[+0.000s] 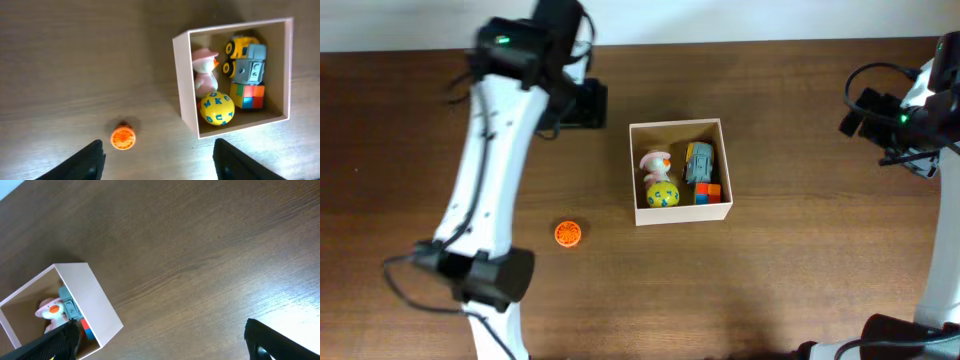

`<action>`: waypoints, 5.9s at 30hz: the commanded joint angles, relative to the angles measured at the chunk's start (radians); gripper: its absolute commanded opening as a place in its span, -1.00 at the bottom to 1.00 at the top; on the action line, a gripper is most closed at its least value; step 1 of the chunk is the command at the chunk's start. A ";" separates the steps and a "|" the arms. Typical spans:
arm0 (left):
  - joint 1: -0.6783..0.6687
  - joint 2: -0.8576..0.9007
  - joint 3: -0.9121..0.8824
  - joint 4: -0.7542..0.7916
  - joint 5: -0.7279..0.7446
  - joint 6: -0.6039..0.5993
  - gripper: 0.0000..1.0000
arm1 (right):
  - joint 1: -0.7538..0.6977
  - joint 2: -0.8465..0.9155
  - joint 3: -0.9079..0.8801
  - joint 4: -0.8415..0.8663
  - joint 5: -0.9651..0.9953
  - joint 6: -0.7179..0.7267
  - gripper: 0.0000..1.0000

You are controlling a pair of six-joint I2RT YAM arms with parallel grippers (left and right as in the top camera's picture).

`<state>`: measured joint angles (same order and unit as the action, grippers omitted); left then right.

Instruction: Pack container

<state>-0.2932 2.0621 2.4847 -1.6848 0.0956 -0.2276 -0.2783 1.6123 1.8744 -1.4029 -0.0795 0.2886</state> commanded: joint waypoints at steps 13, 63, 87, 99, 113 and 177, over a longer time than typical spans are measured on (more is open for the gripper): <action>0.032 -0.046 -0.580 0.151 -0.169 0.045 0.65 | -0.004 0.005 -0.006 0.002 0.002 0.009 0.98; -0.026 -0.107 -0.525 0.368 0.083 0.140 0.07 | -0.004 0.005 -0.006 0.002 0.002 0.009 0.98; -0.300 0.128 -0.446 0.596 0.013 0.154 0.55 | -0.004 0.005 -0.006 0.002 0.002 0.008 0.98; -0.199 0.095 0.130 0.182 0.012 0.153 0.99 | -0.004 0.005 -0.006 0.002 0.002 0.008 0.98; 0.008 -0.093 0.449 -0.003 -0.088 0.058 0.99 | -0.004 0.005 -0.006 0.002 0.002 0.008 0.98; 0.008 -0.099 0.449 -0.003 -0.096 0.057 0.98 | 0.252 -1.450 -1.536 0.615 0.136 -0.258 0.97</action>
<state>-0.2886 1.9598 2.9303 -1.6871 0.0101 -0.1619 -0.0307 0.1753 0.3664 -0.8017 0.0620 0.0402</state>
